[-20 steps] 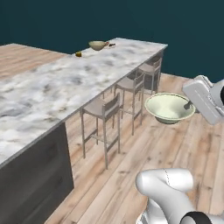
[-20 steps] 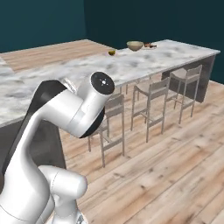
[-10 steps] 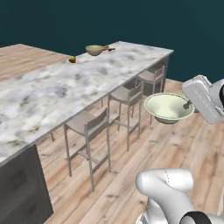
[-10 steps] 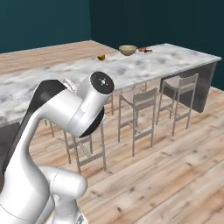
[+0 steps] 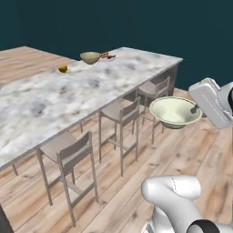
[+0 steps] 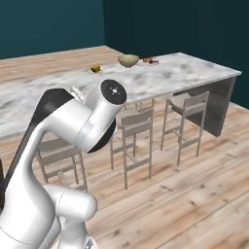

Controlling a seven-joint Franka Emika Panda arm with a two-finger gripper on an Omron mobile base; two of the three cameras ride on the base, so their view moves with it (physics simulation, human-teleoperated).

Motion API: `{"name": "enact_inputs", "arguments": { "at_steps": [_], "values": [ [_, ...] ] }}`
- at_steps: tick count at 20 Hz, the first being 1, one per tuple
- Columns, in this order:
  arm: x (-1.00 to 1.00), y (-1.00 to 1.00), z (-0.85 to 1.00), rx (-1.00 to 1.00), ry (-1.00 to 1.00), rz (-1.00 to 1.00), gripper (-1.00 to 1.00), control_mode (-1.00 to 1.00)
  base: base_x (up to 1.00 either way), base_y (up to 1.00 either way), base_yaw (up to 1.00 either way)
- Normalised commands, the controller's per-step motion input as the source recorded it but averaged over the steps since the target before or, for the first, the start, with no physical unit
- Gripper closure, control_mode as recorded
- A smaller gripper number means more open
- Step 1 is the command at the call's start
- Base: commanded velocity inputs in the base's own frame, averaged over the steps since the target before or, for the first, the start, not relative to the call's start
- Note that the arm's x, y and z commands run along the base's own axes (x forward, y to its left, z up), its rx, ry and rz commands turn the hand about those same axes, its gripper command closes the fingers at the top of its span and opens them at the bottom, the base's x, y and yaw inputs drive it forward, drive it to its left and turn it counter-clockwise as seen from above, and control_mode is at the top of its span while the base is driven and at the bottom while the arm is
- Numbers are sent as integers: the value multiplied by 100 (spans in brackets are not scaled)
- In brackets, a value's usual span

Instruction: Take the smaller bowl and place it next to the appetizer plate on the dining counter , and place the larger bowl next to the plate with cooked food.

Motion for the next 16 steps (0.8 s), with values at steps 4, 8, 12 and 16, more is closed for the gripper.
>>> {"name": "enact_inputs", "arguments": {
  "at_steps": [4,8,12,16],
  "values": [
    [0,0,0,0,0,0,100,100,43,-100,11],
    [0,0,0,0,0,0,100,100,39,-100,11],
    [0,0,0,0,0,0,100,100,44,-100,13],
    [0,0,0,0,0,0,100,100,53,-100,17]
  ]
}}
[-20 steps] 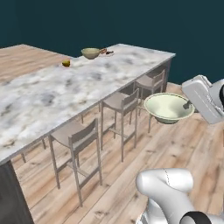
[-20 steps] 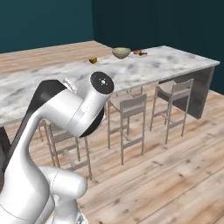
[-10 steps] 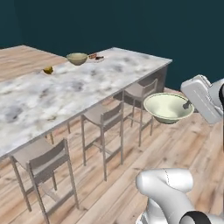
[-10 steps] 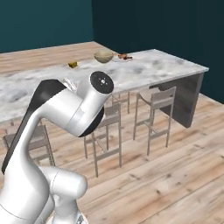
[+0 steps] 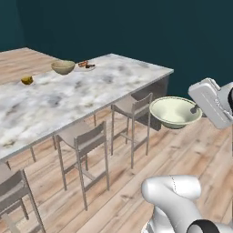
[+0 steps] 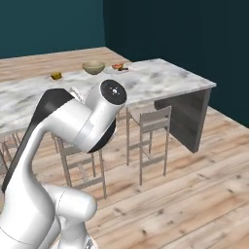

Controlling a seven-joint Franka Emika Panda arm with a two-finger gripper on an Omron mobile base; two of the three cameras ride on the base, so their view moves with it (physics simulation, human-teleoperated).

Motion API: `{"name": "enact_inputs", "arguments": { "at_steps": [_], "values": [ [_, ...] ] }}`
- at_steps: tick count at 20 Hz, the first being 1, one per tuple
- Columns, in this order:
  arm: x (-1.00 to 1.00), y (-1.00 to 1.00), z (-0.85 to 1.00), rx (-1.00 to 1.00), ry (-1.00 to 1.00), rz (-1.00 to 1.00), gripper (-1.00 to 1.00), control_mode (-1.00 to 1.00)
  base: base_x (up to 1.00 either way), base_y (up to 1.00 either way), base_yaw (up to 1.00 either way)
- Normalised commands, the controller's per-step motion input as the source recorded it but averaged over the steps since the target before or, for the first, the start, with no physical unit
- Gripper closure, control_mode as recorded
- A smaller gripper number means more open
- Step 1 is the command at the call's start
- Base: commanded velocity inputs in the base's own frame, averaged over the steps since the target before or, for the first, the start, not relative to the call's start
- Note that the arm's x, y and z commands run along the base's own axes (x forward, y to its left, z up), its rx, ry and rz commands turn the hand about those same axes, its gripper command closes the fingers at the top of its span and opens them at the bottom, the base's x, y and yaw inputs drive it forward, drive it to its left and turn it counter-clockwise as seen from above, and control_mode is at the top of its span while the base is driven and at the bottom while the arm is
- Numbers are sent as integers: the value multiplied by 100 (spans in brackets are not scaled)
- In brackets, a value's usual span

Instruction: Take the smaller bowl and place it next to the appetizer plate on the dining counter , and place the larger bowl next to the plate with cooked food.

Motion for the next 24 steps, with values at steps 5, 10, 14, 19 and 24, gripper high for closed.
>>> {"name": "enact_inputs", "arguments": {
  "at_steps": [5,10,14,19,24],
  "values": [
    [0,0,0,0,0,0,100,100,57,-100,18],
    [0,0,0,0,0,0,100,100,56,-100,19],
    [0,0,0,0,0,0,100,100,53,-100,20],
    [0,0,0,0,0,0,100,100,63,-100,21],
    [0,0,0,0,0,0,100,100,65,-100,21]
  ]
}}
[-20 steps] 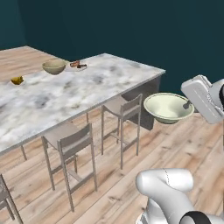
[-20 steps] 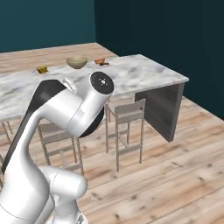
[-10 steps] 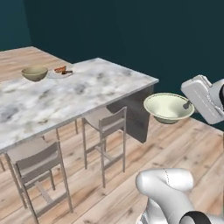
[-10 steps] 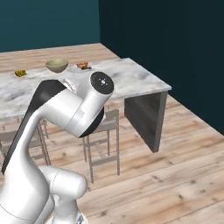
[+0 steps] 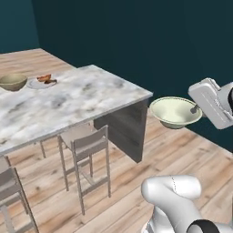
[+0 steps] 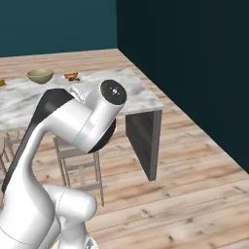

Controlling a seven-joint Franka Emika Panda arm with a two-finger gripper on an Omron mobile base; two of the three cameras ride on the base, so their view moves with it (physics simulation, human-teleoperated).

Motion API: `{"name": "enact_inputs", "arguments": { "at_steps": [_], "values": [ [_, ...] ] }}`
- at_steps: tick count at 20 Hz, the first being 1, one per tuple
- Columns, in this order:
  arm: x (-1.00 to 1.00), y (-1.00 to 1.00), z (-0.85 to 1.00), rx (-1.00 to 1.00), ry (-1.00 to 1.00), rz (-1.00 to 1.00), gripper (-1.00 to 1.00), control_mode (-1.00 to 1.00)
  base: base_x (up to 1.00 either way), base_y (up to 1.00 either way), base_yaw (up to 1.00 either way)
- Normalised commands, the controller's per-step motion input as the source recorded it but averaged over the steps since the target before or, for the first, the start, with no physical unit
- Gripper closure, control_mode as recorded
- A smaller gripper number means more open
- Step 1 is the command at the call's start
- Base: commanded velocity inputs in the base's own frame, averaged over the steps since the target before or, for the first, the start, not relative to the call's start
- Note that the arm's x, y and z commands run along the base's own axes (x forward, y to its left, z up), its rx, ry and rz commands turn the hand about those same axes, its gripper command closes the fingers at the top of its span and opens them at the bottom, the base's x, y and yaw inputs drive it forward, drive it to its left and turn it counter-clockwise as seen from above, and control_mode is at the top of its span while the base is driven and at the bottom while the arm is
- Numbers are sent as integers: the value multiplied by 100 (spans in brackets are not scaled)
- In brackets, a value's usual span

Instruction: Take the smaller bowl and place it next to the appetizer plate on the dining counter , and place the larger bowl next to the plate with cooked food.

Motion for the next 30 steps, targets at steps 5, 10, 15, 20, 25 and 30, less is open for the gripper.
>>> {"name": "enact_inputs", "arguments": {
  "at_steps": [5,10,15,20,25,30],
  "values": [
    [0,0,0,0,0,0,100,100,63,-100,22],
    [0,0,0,0,0,0,100,100,59,-100,23],
    [0,0,0,0,0,0,100,100,54,-100,23],
    [0,0,0,0,0,0,100,100,49,-100,23],
    [0,0,0,0,0,0,100,100,54,-96,22],
    [0,0,0,0,0,0,100,100,64,-76,22]
  ]
}}
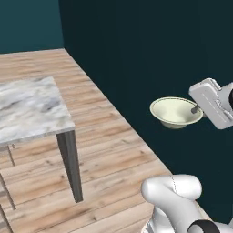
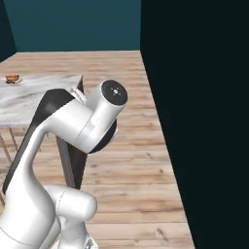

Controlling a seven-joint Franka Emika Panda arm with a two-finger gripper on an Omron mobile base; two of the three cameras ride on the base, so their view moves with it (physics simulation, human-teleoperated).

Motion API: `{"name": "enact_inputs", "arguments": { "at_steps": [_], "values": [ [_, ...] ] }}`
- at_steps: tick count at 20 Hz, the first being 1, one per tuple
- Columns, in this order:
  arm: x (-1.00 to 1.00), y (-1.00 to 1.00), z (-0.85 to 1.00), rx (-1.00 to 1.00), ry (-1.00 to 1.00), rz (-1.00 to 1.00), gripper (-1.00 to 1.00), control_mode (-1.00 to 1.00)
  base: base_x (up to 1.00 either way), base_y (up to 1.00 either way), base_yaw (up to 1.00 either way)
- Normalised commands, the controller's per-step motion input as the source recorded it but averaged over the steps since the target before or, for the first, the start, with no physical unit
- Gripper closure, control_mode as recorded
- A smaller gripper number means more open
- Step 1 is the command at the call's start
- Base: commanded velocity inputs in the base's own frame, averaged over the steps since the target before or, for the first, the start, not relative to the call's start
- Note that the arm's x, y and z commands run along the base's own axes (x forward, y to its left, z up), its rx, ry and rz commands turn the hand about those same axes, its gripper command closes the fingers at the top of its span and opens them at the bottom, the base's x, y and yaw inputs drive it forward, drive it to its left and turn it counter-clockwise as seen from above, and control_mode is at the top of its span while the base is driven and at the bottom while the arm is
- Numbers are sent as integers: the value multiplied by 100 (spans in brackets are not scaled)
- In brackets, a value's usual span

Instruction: Take the smaller bowl and place it next to the appetizer plate on the dining counter , and place the larger bowl next to the plate with cooked food.

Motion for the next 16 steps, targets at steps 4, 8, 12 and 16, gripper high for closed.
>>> {"name": "enact_inputs", "arguments": {
  "at_steps": [4,8,12,16],
  "values": [
    [0,0,0,0,0,0,100,100,84,-44,18],
    [0,0,0,0,0,0,100,100,100,-14,8],
    [0,0,0,0,0,0,100,100,100,-13,5],
    [0,0,0,0,0,0,100,100,100,-22,4]
  ]
}}
